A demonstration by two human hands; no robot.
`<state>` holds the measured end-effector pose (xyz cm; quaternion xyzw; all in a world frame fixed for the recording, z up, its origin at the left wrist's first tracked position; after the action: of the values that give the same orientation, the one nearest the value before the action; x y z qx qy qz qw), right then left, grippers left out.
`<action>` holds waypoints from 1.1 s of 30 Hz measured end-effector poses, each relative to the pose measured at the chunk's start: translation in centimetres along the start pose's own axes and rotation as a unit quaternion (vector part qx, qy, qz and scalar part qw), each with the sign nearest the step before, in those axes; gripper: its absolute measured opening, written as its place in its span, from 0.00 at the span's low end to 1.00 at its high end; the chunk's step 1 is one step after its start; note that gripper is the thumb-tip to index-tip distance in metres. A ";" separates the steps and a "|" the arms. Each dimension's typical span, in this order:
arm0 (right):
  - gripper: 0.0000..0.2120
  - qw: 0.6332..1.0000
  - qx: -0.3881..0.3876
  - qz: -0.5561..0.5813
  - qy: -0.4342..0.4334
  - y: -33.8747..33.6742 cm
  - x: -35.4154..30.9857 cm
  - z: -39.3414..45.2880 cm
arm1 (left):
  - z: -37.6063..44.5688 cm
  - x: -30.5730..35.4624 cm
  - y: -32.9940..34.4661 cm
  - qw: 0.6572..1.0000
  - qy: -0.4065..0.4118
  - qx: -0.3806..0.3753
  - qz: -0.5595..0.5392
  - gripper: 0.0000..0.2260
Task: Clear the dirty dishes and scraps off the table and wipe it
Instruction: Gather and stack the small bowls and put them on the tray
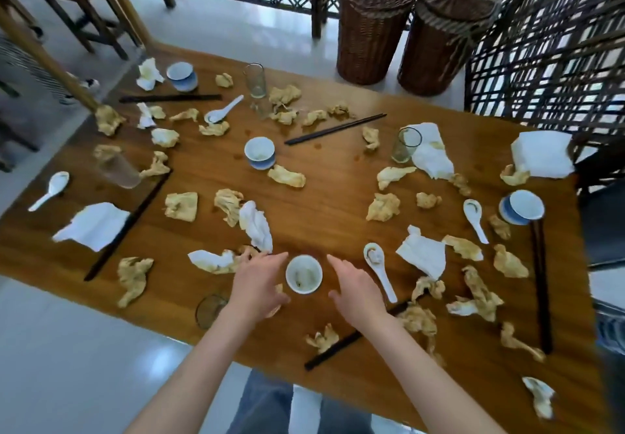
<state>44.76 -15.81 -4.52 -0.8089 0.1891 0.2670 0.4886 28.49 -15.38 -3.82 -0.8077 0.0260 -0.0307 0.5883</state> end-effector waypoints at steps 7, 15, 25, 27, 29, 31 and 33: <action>0.30 1.000 0.007 0.000 0.008 1.1 -1.0 1.4 | 1.6 0.7 0.9 0.999 0.038 -0.025 -0.004 0.31; 0.29 0.999 0.010 0.046 -0.006 1.4 -1.3 1.4 | 1.5 0.6 1.0 0.998 0.022 -0.048 -0.023 0.30; 0.31 0.997 0.037 0.068 -0.026 -2.3 -5.5 6.0 | 5.9 -3.0 -4.6 0.998 0.033 -0.014 -0.057 0.30; 0.31 0.996 0.052 0.073 -0.028 -3.4 -7.2 7.9 | 7.7 -4.5 -6.4 0.996 0.038 -0.006 -0.077 0.30; 0.31 0.994 0.071 0.081 -0.029 -4.2 -8.9 9.7 | 9.6 -6.1 -8.1 0.994 0.045 0.003 -0.096 0.30; 0.31 0.992 0.088 0.087 -0.028 -4.9 -10.5 11.7 | 11.5 -7.6 -9.7 0.993 0.061 0.011 -0.102 0.30; 0.31 0.990 0.102 0.098 -0.026 -5.5 -11.9 13.7 | 13.6 -9.0 -11.1 0.992 0.080 0.017 -0.098 0.30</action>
<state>35.13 -0.55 1.36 -0.7252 0.2806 0.3141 0.5446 20.66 1.65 2.45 -0.7911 -0.0074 -0.1531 0.5922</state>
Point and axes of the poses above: each hand's wrist, its own z-axis towards the middle knuckle, its own y-axis out of the palm, x = y × z, the point moved 9 cm from there along z, towards the middle knuckle, and after that the axes turned 12 degrees about z, right-handed, at the moved point
